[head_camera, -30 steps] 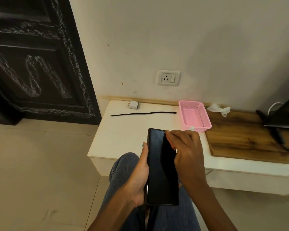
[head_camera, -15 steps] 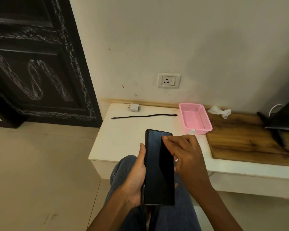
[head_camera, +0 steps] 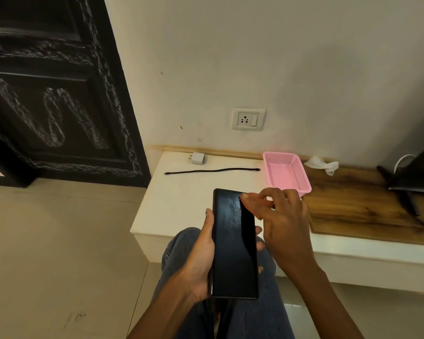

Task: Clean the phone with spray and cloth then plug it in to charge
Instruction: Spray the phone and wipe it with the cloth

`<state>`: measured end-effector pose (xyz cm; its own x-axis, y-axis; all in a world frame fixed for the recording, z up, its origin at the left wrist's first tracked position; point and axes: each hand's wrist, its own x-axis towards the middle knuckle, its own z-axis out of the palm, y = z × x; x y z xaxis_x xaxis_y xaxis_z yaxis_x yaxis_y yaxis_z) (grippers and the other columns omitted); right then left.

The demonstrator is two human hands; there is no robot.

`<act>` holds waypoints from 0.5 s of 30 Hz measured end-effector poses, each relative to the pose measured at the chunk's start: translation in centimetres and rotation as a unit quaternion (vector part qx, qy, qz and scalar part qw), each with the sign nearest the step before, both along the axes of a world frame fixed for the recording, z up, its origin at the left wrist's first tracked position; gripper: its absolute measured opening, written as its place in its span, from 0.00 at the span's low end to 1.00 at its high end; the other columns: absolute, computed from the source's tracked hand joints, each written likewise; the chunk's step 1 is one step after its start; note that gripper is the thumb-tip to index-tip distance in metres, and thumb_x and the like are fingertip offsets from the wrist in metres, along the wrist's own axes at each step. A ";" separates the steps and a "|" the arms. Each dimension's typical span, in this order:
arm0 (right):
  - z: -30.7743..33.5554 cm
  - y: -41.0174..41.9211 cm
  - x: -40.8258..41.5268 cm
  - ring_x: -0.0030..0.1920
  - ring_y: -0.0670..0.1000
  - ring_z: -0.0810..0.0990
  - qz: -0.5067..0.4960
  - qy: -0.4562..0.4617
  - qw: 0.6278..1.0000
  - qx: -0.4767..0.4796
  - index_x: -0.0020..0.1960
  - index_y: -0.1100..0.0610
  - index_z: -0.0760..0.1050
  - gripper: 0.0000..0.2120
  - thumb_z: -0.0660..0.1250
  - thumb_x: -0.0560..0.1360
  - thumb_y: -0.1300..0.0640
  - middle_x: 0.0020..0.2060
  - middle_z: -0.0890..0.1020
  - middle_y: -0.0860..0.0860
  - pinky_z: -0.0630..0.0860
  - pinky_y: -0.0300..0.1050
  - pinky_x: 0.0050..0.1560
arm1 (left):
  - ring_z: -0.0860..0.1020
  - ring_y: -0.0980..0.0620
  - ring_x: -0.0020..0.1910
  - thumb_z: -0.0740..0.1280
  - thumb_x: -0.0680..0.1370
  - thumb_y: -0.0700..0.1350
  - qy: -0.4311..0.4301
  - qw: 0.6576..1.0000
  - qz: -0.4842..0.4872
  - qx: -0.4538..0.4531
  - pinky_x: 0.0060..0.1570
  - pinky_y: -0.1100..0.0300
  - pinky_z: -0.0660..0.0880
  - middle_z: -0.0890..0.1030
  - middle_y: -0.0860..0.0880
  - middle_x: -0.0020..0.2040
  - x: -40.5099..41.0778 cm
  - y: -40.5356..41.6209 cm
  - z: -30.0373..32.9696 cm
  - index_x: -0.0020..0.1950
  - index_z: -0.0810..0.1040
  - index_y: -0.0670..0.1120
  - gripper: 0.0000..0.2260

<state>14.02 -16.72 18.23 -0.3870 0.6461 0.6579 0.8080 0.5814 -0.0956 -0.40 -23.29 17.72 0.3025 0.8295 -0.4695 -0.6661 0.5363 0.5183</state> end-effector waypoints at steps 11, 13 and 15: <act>-0.5 -0.5 -0.5 0.48 0.58 0.76 -0.038 0.015 0.999 0.001 0.56 0.55 0.80 0.21 0.75 0.64 0.65 0.46 0.81 0.56 0.71 0.55 0.44 | 0.83 0.42 0.48 0.52 0.74 0.69 0.015 1.000 -0.018 -0.004 0.49 0.45 0.79 0.83 0.39 0.54 0.3 0.1 0.0 0.53 0.85 0.47 0.32; -0.8 -1.1 -1.1 0.49 0.55 0.71 -0.022 0.031 0.999 -0.003 0.58 0.55 0.79 0.19 0.69 0.68 0.64 0.46 0.81 0.55 0.70 0.53 0.44 | 0.83 0.42 0.46 0.53 0.73 0.69 0.014 1.000 -0.019 -0.004 0.46 0.47 0.80 0.83 0.39 0.53 0.3 0.3 0.2 0.52 0.85 0.47 0.31; -1.0 -1.4 -0.7 0.50 0.55 0.71 0.003 0.014 1.000 -0.008 0.59 0.54 0.78 0.21 0.73 0.66 0.62 0.47 0.81 0.55 0.71 0.54 0.45 | 0.83 0.41 0.46 0.55 0.73 0.69 0.029 0.999 -0.010 -0.011 0.46 0.47 0.80 0.83 0.38 0.54 0.2 0.3 0.0 0.55 0.83 0.45 0.32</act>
<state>13.28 -18.12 17.21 -0.3725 0.6543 0.6581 0.8007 0.5851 -0.1285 -0.22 -23.03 17.68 0.2909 0.8133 -0.5039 -0.6248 0.5604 0.5437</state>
